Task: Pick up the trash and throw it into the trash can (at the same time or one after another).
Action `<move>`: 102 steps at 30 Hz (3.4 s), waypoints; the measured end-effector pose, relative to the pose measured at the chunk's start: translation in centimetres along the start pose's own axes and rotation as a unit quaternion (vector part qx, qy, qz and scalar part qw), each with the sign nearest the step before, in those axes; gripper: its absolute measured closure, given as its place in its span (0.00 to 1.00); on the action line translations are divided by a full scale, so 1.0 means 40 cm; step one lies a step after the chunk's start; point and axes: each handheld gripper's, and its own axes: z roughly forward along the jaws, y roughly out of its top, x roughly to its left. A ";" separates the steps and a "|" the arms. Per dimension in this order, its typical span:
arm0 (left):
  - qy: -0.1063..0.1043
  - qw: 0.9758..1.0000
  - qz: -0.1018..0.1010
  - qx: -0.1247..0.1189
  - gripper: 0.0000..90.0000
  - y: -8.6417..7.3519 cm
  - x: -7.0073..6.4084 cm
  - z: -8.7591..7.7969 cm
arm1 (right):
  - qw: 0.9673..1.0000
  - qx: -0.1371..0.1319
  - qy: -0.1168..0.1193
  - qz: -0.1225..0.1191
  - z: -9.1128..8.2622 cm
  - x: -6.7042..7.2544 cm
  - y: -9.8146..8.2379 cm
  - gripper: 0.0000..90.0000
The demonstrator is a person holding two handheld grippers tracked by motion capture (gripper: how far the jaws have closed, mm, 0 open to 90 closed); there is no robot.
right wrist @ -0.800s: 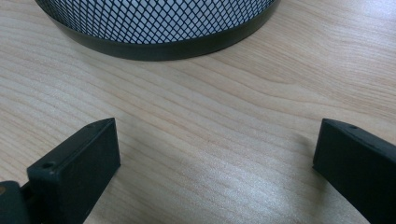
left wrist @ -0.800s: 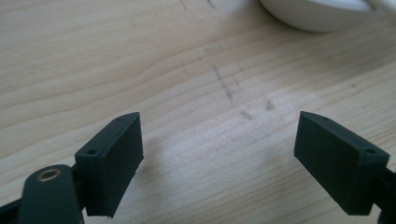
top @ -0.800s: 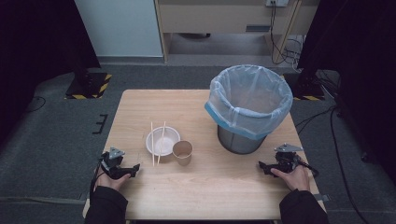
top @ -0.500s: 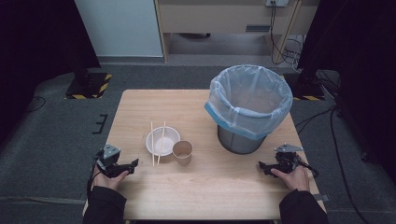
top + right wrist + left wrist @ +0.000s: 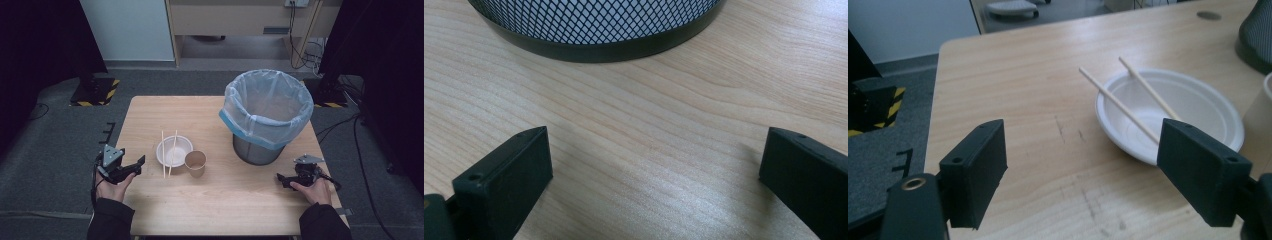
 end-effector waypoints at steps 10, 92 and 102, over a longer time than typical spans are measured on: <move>-0.007 0.999 -0.019 -0.036 0.29 0.062 -0.029 0.037 | 1.000 0.000 0.003 0.001 -0.002 0.005 -0.002 0.01; -0.055 0.992 -0.003 0.110 0.95 0.024 -0.101 0.232 | 1.000 -0.003 0.018 -0.017 0.002 0.018 0.001 0.02; -0.057 0.998 -0.008 0.040 0.95 0.079 -0.086 0.171 | 1.000 -0.002 0.019 -0.016 0.001 0.020 0.001 0.02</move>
